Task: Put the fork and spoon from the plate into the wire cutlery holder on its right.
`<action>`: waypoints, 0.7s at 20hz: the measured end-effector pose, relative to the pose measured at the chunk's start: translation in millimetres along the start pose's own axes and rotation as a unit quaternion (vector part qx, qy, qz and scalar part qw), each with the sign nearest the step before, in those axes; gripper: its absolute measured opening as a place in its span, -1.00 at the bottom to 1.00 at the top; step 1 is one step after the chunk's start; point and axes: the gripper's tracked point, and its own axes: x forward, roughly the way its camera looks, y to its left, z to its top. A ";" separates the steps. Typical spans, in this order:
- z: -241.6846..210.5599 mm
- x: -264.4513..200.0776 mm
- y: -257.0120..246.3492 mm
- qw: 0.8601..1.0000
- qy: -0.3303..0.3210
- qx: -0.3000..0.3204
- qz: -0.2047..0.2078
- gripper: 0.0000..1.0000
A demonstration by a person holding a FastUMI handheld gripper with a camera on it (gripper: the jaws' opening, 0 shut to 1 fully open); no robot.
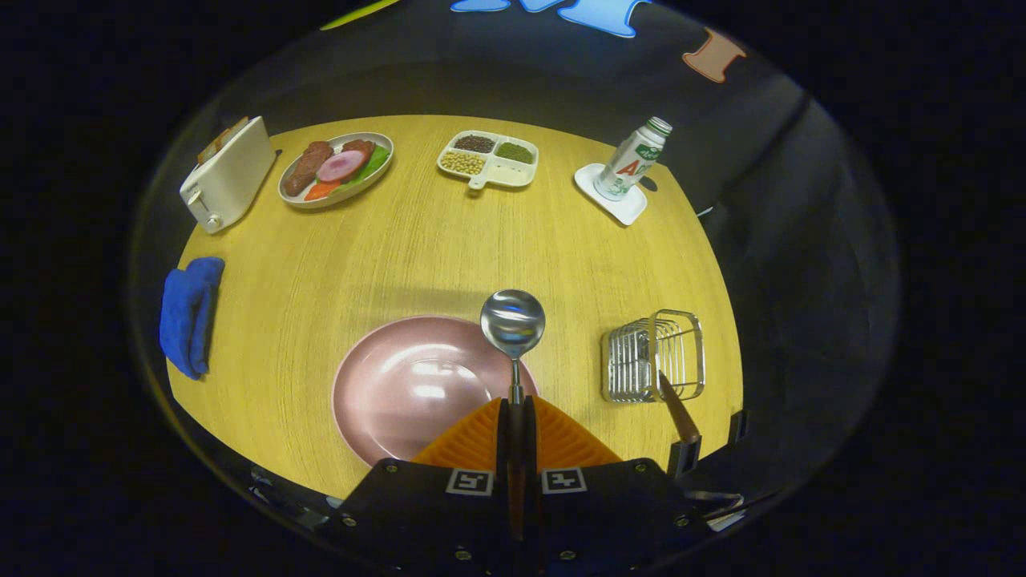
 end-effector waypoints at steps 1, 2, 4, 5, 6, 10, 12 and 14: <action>1.0 -3.1 -10.9 1.000 0.001 0.007 -0.007 -0.85; 2.7 -6.7 -21.2 1.000 0.000 0.016 -0.014 -0.85; 7.4 -13.6 -43.4 0.999 -0.004 0.032 -0.028 -0.85; 7.8 -17.6 -55.2 0.999 -0.003 0.037 -0.036 -0.85; 9.3 -19.9 -65.8 0.998 -0.003 0.041 -0.044 -0.85; 7.8 -22.8 -101.3 0.996 0.002 0.056 -0.063 -0.84; 1.8 -20.3 -115.8 0.996 0.011 0.061 -0.066 -0.85; -4.8 -15.8 -125.8 0.995 0.019 0.063 -0.069 -0.84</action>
